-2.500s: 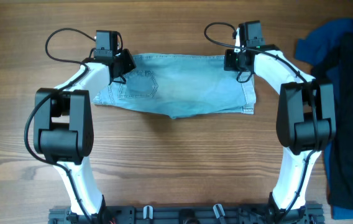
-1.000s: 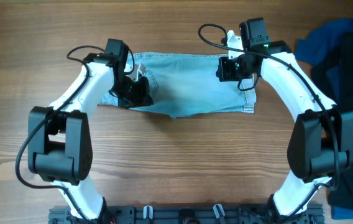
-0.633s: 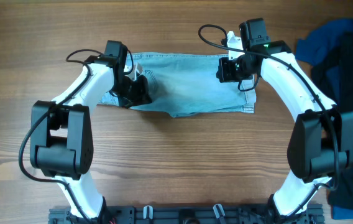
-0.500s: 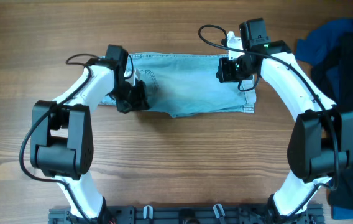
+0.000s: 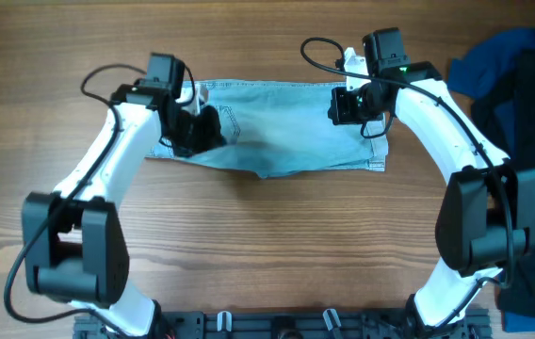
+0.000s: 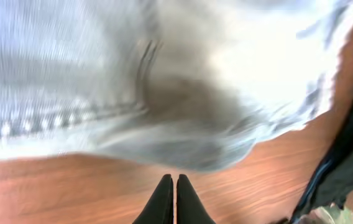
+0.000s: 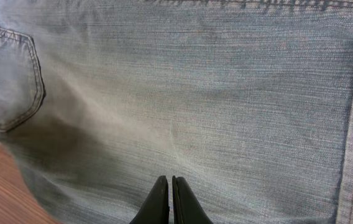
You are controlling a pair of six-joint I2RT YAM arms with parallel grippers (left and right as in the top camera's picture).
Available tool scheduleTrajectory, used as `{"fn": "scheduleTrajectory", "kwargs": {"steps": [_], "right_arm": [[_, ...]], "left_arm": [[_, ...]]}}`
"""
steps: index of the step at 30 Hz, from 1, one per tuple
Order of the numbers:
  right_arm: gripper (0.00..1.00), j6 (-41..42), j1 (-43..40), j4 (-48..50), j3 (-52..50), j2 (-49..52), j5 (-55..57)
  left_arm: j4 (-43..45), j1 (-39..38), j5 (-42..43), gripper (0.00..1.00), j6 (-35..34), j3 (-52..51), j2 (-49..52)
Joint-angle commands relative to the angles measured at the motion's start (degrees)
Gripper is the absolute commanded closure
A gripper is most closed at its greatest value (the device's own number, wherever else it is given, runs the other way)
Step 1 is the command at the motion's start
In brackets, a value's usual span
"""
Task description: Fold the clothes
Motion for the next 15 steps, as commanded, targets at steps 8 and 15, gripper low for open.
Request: {"fn": "scheduleTrajectory", "kwargs": {"steps": [8, 15], "right_arm": [[0.96, 0.07, -0.13, -0.68, -0.48, 1.11, 0.79], [0.96, -6.1, -0.13, -2.95, -0.48, 1.11, -17.14]], "left_arm": [[1.6, -0.59, -1.77, 0.96, -1.9, 0.26, 14.93], [-1.99, -0.66, -10.1, 0.96, -1.79, 0.11, 15.15]]}}
